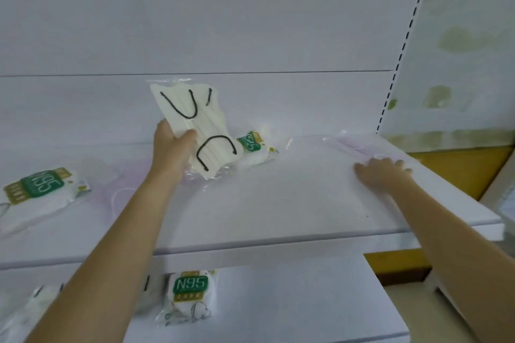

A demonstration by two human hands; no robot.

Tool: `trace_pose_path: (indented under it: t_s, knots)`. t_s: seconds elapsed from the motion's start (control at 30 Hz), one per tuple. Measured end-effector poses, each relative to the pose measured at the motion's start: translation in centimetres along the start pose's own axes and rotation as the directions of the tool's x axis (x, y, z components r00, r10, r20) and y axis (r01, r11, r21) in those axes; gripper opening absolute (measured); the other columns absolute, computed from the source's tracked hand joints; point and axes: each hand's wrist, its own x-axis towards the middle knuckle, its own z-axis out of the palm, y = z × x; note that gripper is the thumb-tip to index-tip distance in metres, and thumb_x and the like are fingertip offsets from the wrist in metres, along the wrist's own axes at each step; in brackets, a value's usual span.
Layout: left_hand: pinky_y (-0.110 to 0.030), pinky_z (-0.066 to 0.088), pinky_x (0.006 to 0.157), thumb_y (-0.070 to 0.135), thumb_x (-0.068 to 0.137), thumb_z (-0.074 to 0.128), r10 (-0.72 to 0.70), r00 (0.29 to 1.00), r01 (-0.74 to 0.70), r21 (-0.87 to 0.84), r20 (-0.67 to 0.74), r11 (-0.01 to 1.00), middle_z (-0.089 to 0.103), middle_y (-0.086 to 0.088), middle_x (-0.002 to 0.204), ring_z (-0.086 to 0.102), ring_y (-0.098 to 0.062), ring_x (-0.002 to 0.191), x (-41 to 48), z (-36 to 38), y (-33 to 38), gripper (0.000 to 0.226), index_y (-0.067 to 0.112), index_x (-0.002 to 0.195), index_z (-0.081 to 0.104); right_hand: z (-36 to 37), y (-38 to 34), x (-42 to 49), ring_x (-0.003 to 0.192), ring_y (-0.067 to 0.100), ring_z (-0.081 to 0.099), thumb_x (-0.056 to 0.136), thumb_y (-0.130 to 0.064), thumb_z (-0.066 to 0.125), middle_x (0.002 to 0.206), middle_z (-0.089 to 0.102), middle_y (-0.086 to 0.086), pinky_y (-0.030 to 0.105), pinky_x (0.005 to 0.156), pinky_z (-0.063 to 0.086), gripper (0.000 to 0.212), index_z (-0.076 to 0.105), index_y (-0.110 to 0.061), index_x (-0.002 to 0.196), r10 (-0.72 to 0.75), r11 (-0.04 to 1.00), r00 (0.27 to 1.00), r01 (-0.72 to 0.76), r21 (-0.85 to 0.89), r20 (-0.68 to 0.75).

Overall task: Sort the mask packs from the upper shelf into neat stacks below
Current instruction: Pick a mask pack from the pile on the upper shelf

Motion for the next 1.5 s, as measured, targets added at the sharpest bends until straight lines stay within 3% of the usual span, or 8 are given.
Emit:
trace_pose_path:
  t_s: [0.23, 0.43, 0.57, 0.73, 0.87, 0.97, 1.2, 1.5]
  knots:
    - [-0.026, 0.052, 0.073, -0.006, 0.084, 0.052, 0.044, 0.994, -0.056, -0.118, -0.101, 0.991, 0.064, 0.006, 0.091, 0.063, -0.003, 0.077, -4.6, 2.0, 0.7, 0.032, 0.022, 0.100, 0.056, -0.5, -2.5, -4.7, 0.124, 0.033, 0.038, 0.097, -0.046, 0.036, 0.134, 0.044, 0.015, 0.037, 0.101, 0.031, 0.046, 0.050, -0.020, 0.132, -0.447, 0.877, 0.863, 0.475, 0.073, -0.236]
    - [-0.037, 0.052, 0.090, -0.005, 0.087, 0.059, 0.010, 0.999, -0.014, -0.122, -0.033, 0.992, 0.054, 0.005, 0.129, 0.062, -0.012, 0.108, -8.8, -3.3, 1.1, 0.097, 0.039, 0.149, -0.002, -1.0, -10.6, -13.3, 0.111, 0.012, 0.053, 0.094, -0.033, 0.051, 0.121, 0.054, -0.002, 0.032, 0.103, 0.039, 0.056, 0.032, -0.016, 0.143, -0.744, 0.135, 0.648, 0.385, 0.913, -0.163]
    - [-0.043, 0.052, 0.092, 0.009, 0.086, 0.065, -0.032, 0.999, 0.032, 0.033, 0.002, 0.999, 0.061, -0.005, 0.124, 0.063, -0.020, 0.108, -12.4, -7.5, 1.4, 0.064, 0.019, 0.141, 0.035, 1.5, -16.3, -20.3, 0.112, 0.012, 0.055, 0.092, -0.020, 0.051, 0.125, 0.054, -0.002, 0.033, 0.097, 0.047, 0.055, 0.029, -0.015, 0.142, -0.832, -0.040, 0.488, 0.421, 0.906, -0.263]
    - [-0.036, 0.055, 0.083, 0.006, 0.082, 0.064, -0.167, 0.984, 0.164, 0.061, 0.054, 0.985, 0.065, -0.006, 0.113, 0.065, -0.020, 0.100, -17.8, -18.0, -0.1, 0.046, 0.024, 0.122, 0.049, 6.4, -20.5, -29.3, 0.087, -0.015, 0.053, 0.094, -0.006, 0.040, 0.120, 0.048, -0.019, 0.006, 0.079, 0.046, 0.053, 0.027, -0.016, 0.144, -0.899, -0.076, 0.352, 0.462, 0.884, -0.261]
    - [-0.037, 0.049, 0.082, -0.010, 0.084, 0.053, -0.336, 0.936, 0.343, 0.071, -0.102, 0.937, 0.068, 0.001, 0.100, 0.062, -0.020, 0.098, -22.3, -27.6, -4.0, 0.050, 0.026, 0.119, 0.051, 12.3, -23.9, -36.9, 0.089, 0.022, 0.056, 0.094, -0.001, 0.040, 0.120, 0.052, -0.001, 0.009, 0.068, 0.047, 0.061, 0.017, -0.020, 0.147, -0.957, -0.021, 0.253, 0.439, 0.898, -0.146]
    - [-0.030, 0.053, 0.075, -0.011, 0.083, 0.052, -0.391, 0.891, 0.419, 0.087, -0.230, 0.904, 0.066, -0.003, 0.104, 0.064, -0.016, 0.093, -24.6, -33.5, -7.9, 0.051, 0.016, 0.127, 0.049, 18.5, -26.6, -41.8, 0.069, 0.018, 0.058, 0.094, -0.007, 0.046, 0.125, 0.054, 0.019, 0.017, 0.055, 0.046, 0.068, 0.010, -0.022, 0.150, -0.947, 0.117, 0.322, 0.365, 0.923, -0.007]
    - [-0.031, 0.052, 0.074, 0.002, 0.087, 0.052, -0.589, 0.781, 0.619, 0.134, -0.208, 0.774, 0.065, -0.003, 0.107, 0.062, -0.019, 0.094, -25.2, -40.4, -16.5, 0.035, 0.011, 0.121, 0.052, 27.9, -29.6, -48.4, 0.118, 0.022, 0.050, 0.092, -0.001, 0.047, 0.141, 0.041, 0.009, 0.037, 0.098, 0.044, 0.057, 0.032, -0.021, 0.143, -0.787, 0.418, 0.550, 0.140, 0.897, 0.281]
    - [-0.029, 0.050, 0.073, -0.005, 0.088, 0.053, -0.742, 0.667, 0.745, 0.071, -0.066, 0.663, 0.059, 0.000, 0.080, 0.055, -0.025, 0.081, -19.5, -42.4, -24.1, 0.046, -0.003, 0.133, 0.043, 31.8, -37.9, -43.4, 0.121, 0.024, 0.050, 0.090, 0.001, 0.045, 0.141, 0.045, 0.003, 0.035, 0.099, 0.042, 0.052, 0.044, -0.019, 0.138, -0.599, 0.502, 0.753, 0.087, 0.861, 0.273]
